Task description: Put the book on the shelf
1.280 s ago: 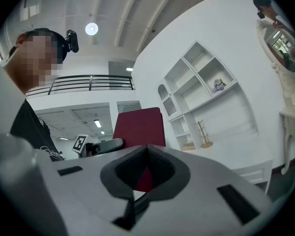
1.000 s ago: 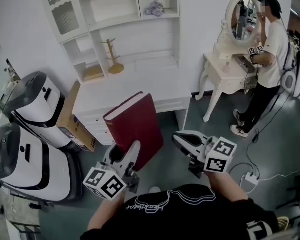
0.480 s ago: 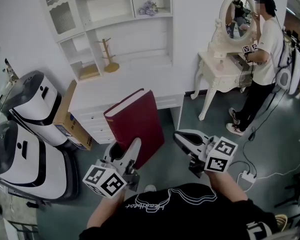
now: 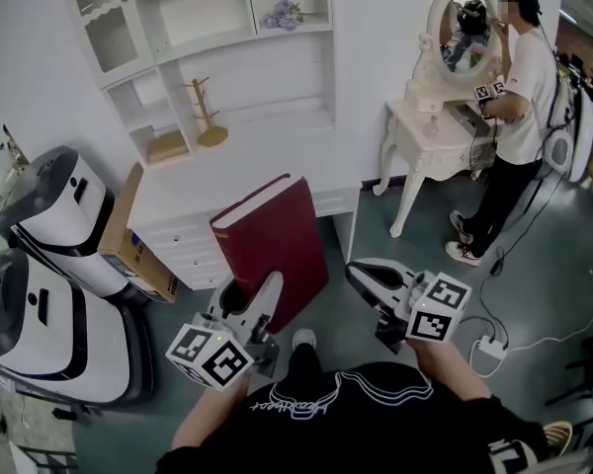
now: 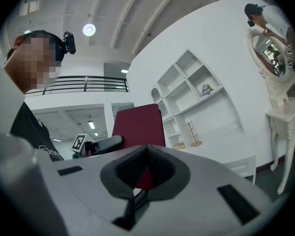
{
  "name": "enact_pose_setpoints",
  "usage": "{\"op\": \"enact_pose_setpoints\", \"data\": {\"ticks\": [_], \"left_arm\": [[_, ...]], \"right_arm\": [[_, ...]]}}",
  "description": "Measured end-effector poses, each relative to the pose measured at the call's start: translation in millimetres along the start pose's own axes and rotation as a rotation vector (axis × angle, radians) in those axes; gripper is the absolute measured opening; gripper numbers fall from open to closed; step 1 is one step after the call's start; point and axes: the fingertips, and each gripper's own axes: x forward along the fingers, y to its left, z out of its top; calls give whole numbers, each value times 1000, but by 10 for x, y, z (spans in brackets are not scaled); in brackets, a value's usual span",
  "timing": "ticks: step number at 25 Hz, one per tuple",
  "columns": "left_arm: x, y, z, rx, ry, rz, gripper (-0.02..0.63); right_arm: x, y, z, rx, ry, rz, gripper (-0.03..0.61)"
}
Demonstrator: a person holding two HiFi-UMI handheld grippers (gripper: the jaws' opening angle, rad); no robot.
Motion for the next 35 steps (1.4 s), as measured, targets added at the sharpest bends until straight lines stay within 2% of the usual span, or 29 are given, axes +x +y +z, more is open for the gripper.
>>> {"op": "enact_pose_setpoints", "data": {"ticks": [8,20,27,35], "left_arm": [[487,546,135,-19,2,-1,213],[1510,1891,705,-33,9,4,213],[2005,2588,1087,3,-14,2,213],[2272,3001,1379,71,-47,32,213]], "right_arm": [[477,-526,136,2,10,-13,6],[1815,-1603,563,7,20,-30,6],[2529,-2076,798,-31,20,-25,6],[2932,-2367,851,-35,16,-5,6]]}}
